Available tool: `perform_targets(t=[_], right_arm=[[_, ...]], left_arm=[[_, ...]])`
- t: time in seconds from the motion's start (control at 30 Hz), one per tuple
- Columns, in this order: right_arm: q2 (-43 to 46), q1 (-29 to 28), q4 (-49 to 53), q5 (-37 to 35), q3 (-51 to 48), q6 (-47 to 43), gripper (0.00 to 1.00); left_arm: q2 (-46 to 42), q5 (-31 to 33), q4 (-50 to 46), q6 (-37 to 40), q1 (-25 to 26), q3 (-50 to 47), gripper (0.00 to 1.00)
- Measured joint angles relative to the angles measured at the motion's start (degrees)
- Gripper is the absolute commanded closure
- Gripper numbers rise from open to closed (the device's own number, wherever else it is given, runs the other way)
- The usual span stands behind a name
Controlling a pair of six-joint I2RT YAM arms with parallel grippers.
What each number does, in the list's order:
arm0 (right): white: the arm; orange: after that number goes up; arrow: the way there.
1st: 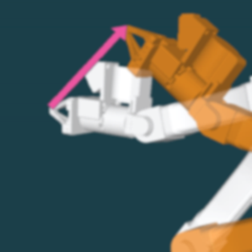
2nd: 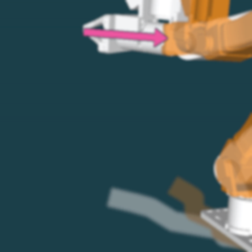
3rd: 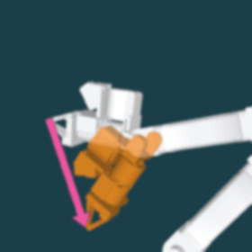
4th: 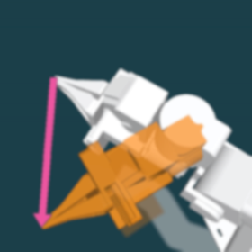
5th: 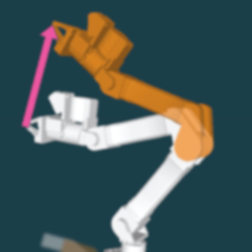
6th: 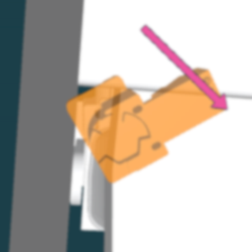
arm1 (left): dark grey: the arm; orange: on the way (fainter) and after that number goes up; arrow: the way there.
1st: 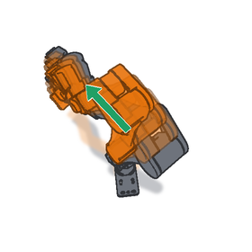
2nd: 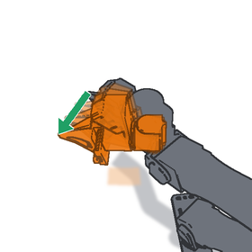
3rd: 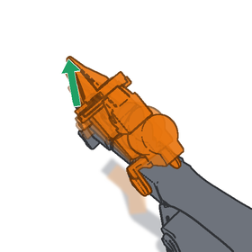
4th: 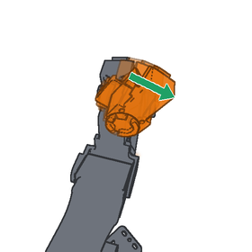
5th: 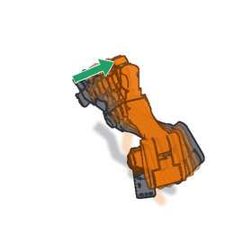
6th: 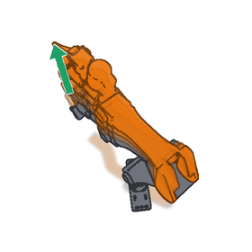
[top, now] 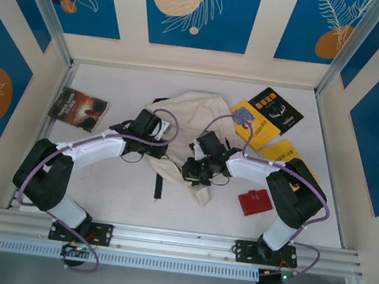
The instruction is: Pack books, pencil case, and school supplies into a backpack
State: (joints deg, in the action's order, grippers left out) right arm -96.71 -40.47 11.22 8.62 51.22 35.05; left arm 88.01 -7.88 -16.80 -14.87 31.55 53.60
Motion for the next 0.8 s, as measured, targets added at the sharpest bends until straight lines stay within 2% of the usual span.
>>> perform_targets(t=[0.4,0.8], right_arm=[[0.7,-0.2,0.4,-1.2,0.0,0.1,0.87],[1.7,-0.9,0.3,-5.2,-0.3,0.8,0.89]], left_arm=[[1.1,1.0,-1.7,0.5,-1.9,0.7,1.00],[4.6,3.6,-3.4,0.9,-4.1,2.3,1.00]])
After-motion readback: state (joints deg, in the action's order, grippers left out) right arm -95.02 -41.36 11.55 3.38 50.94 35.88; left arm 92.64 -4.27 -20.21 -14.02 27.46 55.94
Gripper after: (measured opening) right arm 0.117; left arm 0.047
